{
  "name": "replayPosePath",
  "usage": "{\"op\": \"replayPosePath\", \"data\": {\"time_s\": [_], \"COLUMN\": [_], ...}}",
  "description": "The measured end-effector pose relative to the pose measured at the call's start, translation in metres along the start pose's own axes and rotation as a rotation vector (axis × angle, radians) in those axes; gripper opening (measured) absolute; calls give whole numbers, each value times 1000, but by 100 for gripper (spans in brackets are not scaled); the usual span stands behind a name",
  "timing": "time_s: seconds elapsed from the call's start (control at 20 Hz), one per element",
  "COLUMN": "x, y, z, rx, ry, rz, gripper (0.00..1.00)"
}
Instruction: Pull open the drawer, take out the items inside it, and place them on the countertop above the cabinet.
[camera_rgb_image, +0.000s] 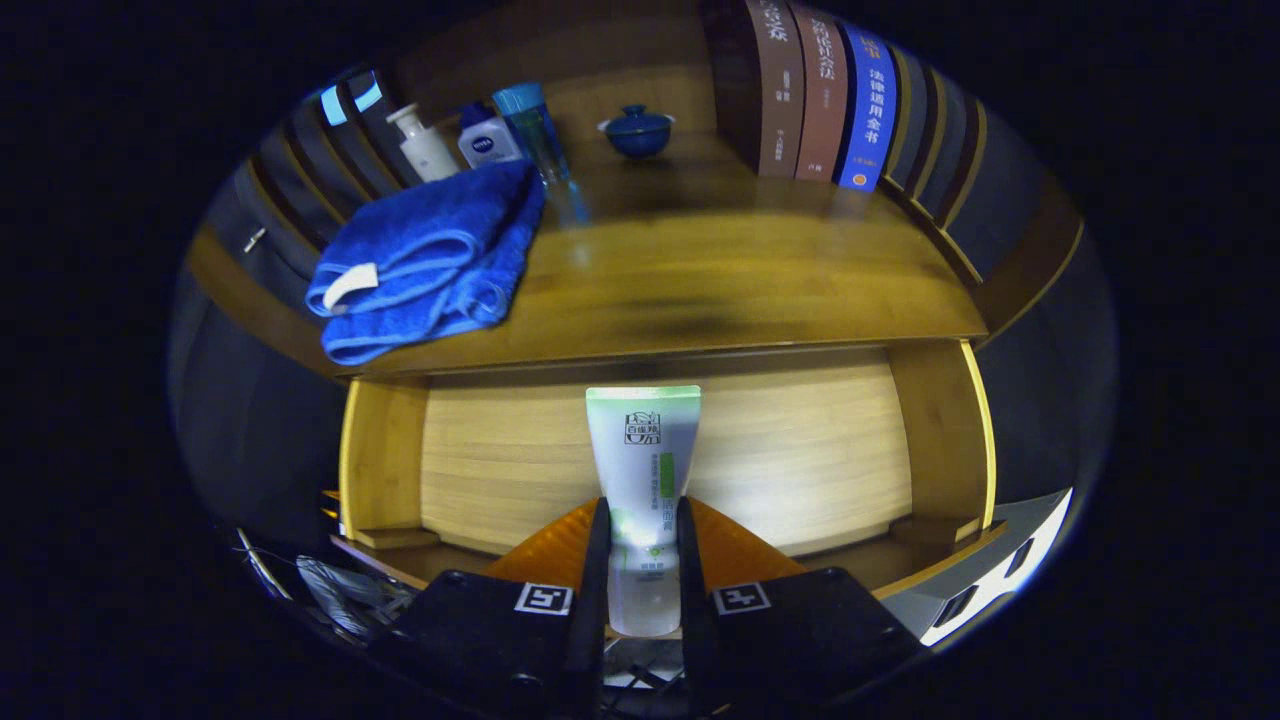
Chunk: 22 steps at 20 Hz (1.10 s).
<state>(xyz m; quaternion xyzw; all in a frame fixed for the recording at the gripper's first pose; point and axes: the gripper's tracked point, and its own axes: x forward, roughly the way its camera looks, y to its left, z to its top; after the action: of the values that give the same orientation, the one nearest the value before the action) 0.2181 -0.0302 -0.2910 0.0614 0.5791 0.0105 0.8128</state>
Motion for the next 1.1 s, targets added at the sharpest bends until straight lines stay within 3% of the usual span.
{"op": "replayPosePath", "data": {"time_s": [0.3, 0.65, 0.8, 1.1], "x": [-12, 27, 43, 68], "y": [15, 10, 5, 9], "z": [75, 143, 154, 154], "rx": [18, 43, 12, 23], "ry": [-48, -25, -10, 41], "rz": [8, -31, -64, -54], "gripper": [36, 36, 36, 37]}}
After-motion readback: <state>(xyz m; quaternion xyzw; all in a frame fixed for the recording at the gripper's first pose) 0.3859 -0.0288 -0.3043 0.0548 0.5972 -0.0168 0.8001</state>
